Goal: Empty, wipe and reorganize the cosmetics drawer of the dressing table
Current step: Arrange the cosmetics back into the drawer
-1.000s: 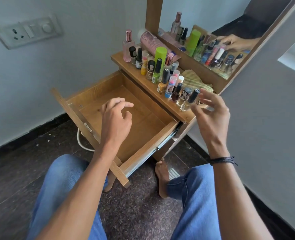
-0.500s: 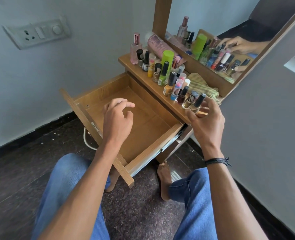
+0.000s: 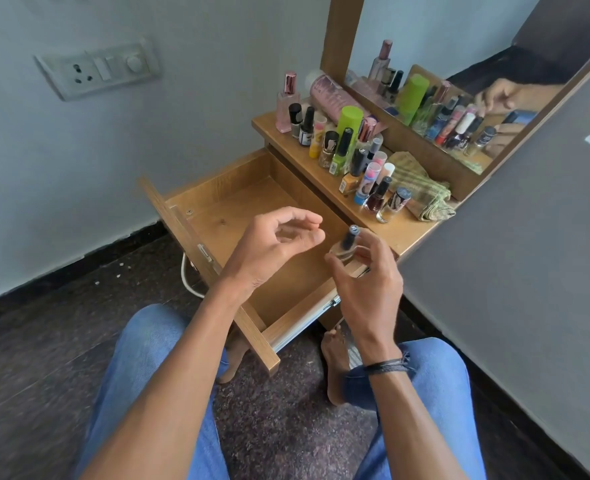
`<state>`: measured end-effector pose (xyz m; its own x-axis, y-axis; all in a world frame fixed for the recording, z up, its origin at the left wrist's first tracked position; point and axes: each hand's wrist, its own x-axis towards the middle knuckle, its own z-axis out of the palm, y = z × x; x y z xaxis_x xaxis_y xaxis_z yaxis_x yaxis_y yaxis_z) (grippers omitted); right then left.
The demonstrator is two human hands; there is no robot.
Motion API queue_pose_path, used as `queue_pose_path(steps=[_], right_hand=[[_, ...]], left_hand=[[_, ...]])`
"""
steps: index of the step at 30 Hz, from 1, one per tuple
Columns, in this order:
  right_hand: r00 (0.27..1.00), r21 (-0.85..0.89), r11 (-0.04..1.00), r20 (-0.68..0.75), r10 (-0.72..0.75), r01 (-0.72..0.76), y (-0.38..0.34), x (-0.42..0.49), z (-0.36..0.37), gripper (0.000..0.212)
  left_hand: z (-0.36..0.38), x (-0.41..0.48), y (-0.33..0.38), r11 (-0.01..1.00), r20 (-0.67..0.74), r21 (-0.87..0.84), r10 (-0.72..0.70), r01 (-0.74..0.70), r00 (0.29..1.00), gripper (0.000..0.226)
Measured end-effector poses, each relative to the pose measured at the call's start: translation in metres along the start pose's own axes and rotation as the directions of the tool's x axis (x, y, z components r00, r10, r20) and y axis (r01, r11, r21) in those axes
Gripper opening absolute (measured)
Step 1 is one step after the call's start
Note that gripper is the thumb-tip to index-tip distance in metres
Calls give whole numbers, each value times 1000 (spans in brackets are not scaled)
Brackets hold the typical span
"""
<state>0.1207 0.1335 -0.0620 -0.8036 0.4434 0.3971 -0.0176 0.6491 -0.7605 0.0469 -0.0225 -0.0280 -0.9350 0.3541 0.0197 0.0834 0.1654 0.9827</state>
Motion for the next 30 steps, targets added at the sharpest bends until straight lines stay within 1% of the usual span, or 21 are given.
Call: queue_pose_path(steps=[2,4,11,15,22,27,30], right_hand=[[998,-34,999,66,-3,5,1,-6,9,51],[994,-65,998,105,2,5,1,-10,16,51],[986,-102,995,165,25,-9,3,-18,33,44],[979,-99,995,202,33,-13,2,-22,38,45],[952,-129,992,302,45,-6,0,-23,44,49],[935,-199,980,350,62,10,-5,-18,53,44],[913,-270,960,405,42,75,-8,-9,63,39]], left_hand=[[-1,0,-2,999,76,31,18,-20,997,28],[-1,1,-4,995,119,91,30,-41,992,30],[0,1,-12,956,124,277,70,-102,990,20],[-1,1,-15,905,89,412,80,-110,993,16],[-9,-1,-18,854,34,516,59,-68,998,11],[-20,0,-18,841,-77,540,18,27,997,14],[-32,0,-20,823,-167,559,-4,98,986,16]])
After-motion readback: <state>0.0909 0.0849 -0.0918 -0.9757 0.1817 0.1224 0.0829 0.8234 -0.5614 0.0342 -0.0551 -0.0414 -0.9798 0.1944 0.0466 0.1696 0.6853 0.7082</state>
